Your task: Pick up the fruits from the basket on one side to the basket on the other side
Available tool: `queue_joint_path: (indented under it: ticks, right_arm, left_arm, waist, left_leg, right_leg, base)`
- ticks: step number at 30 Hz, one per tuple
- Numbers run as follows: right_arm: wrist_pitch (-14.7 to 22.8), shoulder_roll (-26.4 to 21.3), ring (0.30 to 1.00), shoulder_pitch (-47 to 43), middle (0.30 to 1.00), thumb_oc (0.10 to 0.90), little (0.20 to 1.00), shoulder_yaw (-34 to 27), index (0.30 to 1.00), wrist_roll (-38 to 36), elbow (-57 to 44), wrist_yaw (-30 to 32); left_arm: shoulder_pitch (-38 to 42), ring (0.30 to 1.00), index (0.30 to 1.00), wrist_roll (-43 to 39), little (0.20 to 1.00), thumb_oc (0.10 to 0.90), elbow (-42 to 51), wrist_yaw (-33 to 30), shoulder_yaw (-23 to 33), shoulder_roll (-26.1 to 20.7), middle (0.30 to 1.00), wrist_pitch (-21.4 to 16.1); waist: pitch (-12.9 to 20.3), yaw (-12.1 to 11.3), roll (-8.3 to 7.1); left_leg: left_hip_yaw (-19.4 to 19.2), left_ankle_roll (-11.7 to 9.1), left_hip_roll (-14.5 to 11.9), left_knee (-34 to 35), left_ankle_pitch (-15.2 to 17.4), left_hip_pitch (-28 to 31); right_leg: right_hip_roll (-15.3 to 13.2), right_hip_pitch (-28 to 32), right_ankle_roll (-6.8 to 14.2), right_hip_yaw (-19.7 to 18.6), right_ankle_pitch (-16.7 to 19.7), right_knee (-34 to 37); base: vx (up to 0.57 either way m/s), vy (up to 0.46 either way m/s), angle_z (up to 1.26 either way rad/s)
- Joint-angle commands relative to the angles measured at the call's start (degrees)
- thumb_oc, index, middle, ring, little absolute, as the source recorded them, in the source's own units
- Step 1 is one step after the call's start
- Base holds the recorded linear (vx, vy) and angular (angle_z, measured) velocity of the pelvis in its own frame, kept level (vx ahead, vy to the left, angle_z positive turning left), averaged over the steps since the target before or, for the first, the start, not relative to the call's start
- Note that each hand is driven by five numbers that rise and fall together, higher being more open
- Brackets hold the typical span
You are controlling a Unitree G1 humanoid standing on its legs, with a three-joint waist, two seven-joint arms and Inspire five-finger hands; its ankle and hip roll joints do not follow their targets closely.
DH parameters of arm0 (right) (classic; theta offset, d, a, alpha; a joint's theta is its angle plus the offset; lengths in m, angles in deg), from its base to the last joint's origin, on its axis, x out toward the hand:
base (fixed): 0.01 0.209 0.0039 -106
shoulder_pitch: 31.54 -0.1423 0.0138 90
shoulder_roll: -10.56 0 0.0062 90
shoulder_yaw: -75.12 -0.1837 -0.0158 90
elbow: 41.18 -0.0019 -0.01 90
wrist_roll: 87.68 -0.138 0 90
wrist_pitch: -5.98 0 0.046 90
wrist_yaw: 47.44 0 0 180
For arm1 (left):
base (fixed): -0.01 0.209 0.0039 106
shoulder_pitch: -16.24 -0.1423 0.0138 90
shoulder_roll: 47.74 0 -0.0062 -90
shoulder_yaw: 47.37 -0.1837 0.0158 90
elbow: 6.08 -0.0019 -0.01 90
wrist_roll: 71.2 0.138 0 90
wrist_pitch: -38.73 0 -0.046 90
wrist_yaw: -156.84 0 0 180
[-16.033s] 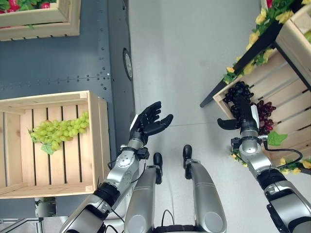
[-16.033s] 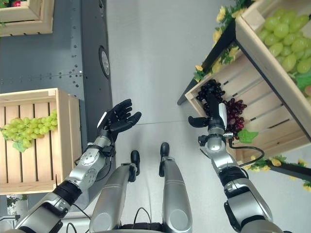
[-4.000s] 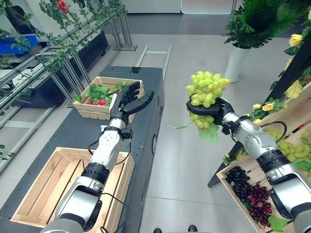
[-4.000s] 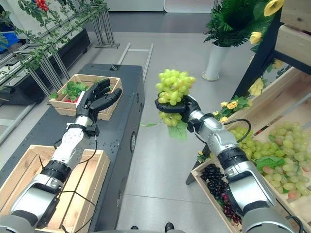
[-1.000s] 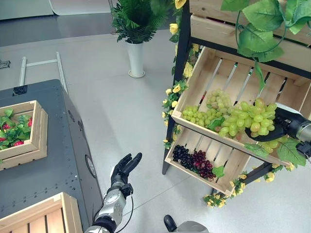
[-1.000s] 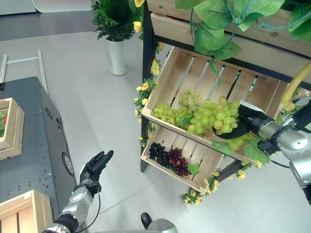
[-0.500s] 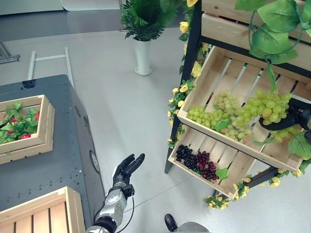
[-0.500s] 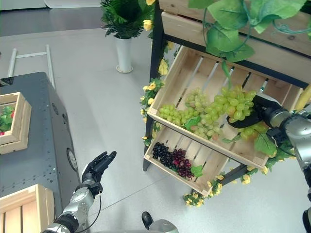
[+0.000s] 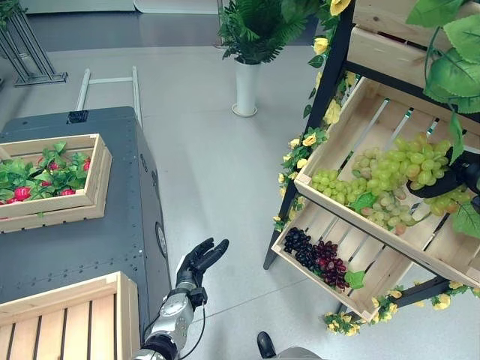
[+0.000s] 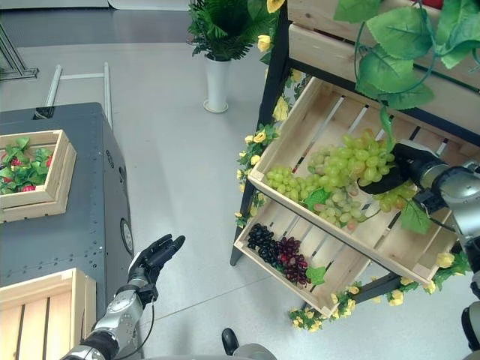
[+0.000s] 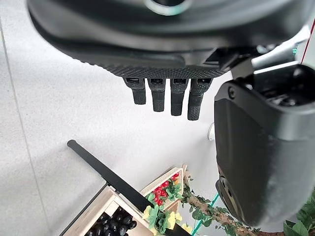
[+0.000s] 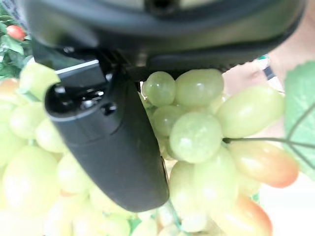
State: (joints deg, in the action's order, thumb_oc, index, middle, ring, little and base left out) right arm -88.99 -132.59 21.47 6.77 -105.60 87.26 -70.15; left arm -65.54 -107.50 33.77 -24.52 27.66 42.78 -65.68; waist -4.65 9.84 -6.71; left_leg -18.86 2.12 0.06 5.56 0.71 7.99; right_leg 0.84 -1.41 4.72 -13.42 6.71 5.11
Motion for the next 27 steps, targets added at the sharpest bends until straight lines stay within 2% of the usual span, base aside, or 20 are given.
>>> queue_joint_path:
  ticks: [1,14,24,27]
  right_arm:
    - [0.96,-2.31,0.9,-12.61,0.9,0.8,0.9,-2.62,0.9,0.99,7.63,5.43]
    - [-0.61,-2.51,0.9,-10.22,0.9,0.8,0.9,-4.96,0.9,2.31,8.02,7.06]
    - [2.21,-2.18,0.9,-2.61,0.9,0.8,0.9,-10.7,0.9,0.62,1.12,10.2]
    - [4.97,-1.32,0.9,2.0,0.9,0.8,0.9,-14.16,0.9,2.78,-4.15,13.18]
  left_arm:
    - [3.1,0.9,0.9,-1.05,0.9,0.8,1.35,3.15,-2.36,-1.64,0.9,-4.24]
    - [2.21,0.9,0.9,-0.69,0.9,0.8,0.0,3.49,-1.78,-1.57,0.9,-4.64]
    - [1.88,0.9,0.9,0.15,0.9,0.8,0.11,2.78,-1.16,-1.47,0.9,-4.64]
    - [1.78,0.9,0.9,0.19,0.9,0.8,-0.21,2.91,-0.79,-1.36,0.9,-4.72]
  waist:
    - [3.26,-1.42,-1.04]
    - [3.69,-0.67,0.15]
    - [4.14,0.99,0.8]
    - [4.23,1.8,1.01]
  left_leg:
    - [5.48,1.45,1.44,-1.15,4.83,-0.49]
    - [5.26,1.16,1.66,-0.56,4.66,-0.33]
    - [4.24,0.99,1.52,-0.56,4.78,-0.29]
    - [3.82,1.08,1.55,-0.56,4.8,-0.31]
  right_leg:
    - [2.55,1.86,-0.7,4.1,-0.92,-0.11]
    - [2.65,1.56,-0.87,3.98,-1.19,-0.11]
    - [2.74,1.21,-0.8,2.97,-1.07,-0.11]
    - [2.79,1.06,-0.74,2.53,-1.03,-0.11]
  base:
    - [0.0,0.0,0.0]
    - [0.0,0.0,0.0]
    - [0.0,0.0,0.0]
    - [0.0,0.0,0.0]
